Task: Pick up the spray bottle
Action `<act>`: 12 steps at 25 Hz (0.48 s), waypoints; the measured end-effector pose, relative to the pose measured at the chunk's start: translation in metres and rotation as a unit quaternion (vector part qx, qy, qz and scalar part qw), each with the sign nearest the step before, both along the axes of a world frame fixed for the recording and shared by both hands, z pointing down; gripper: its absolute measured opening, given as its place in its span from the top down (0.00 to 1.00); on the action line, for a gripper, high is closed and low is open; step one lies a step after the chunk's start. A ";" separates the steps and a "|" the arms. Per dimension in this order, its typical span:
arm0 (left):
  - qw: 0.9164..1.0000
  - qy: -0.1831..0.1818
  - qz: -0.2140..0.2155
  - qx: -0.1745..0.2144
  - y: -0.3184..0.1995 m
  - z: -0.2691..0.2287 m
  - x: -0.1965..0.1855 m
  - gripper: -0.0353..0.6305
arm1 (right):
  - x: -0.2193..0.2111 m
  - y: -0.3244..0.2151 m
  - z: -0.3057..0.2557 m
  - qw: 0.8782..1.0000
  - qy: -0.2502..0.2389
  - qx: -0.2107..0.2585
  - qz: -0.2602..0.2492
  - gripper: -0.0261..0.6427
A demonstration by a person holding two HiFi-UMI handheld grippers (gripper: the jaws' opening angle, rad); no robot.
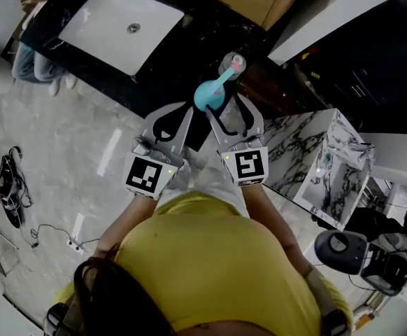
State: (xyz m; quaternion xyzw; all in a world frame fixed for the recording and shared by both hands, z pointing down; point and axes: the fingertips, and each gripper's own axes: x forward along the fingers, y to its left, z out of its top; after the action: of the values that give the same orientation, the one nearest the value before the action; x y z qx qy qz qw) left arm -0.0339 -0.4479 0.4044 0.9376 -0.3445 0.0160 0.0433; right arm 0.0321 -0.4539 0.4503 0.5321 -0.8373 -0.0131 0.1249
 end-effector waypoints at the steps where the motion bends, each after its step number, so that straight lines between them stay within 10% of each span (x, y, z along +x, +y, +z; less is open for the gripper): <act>1: 1.000 0.000 0.006 -0.004 -0.003 0.003 0.002 0.94 | 0.000 -0.003 0.002 1.000 0.000 -0.003 0.003 0.55; 12: 0.999 -0.020 0.002 -0.027 -0.029 0.028 0.005 0.94 | -0.010 -0.028 0.046 0.997 0.013 -0.062 -0.041 0.42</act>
State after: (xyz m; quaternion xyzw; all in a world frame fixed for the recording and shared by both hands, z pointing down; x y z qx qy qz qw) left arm -0.0290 -0.4771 0.4321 0.9363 -0.3430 0.0440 0.0615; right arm 0.0217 -0.4821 0.4959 0.4886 -0.8557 0.0272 0.1681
